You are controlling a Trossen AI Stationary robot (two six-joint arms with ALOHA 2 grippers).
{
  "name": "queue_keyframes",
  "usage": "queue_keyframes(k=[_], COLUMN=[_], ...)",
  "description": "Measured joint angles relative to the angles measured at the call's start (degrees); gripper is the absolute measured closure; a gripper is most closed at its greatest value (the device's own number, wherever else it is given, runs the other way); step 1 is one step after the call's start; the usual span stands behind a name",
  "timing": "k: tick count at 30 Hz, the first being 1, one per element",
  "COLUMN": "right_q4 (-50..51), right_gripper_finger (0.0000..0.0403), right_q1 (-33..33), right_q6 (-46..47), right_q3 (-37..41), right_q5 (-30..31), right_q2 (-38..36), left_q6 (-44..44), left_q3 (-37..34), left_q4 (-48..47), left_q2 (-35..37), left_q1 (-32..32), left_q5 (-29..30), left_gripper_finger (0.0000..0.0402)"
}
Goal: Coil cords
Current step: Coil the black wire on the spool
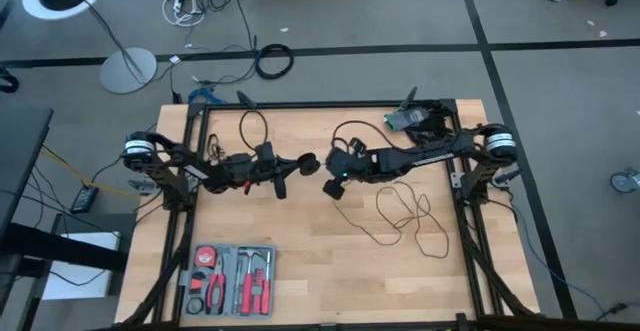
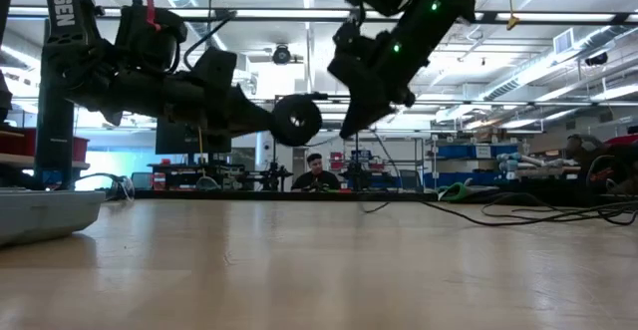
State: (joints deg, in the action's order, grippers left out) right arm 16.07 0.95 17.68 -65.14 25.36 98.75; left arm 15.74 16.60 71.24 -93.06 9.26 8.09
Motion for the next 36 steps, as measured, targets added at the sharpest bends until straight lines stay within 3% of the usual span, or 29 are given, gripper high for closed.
queue_keyframes(k=[6, 10, 16, 25, 36], right_q4=[-1.3, -7.4, -14.2, -21.7, -20.7], right_gripper_finger=[0.0403, 0.0403, 0.0403, 0.0403, 0.0392], right_q1=[1.5, 3.2, 3.3, 2.8, 1.1], right_q6=[-0.1, -0.5, -3.2, -4.7, -5.3], right_q3=[0.0, 0.0, -0.4, -5.2, -7.2], right_q5=[-0.4, -5.9, -8.3, -15.2, -12.7], right_q2=[-2.3, -2.3, -2.3, 6.7, 11.7], left_q6=[-1.1, -3.2, -3.5, -2.8, 2.8], left_q3=[0.0, 0.0, 0.1, 1.9, 0.9], left_q4=[-3.6, -4.8, -6.7, -7.2, -2.4], left_q2=[0.0, 0.0, 0.0, 0.0, -0.1], left_q1=[-0.2, -1.1, -1.9, -1.9, -1.9], left_q5=[1.3, 2.4, 5.8, 8.8, 11.8], left_gripper_finger=[0.0401, 0.0401, 0.0401, 0.0401, 0.0401])
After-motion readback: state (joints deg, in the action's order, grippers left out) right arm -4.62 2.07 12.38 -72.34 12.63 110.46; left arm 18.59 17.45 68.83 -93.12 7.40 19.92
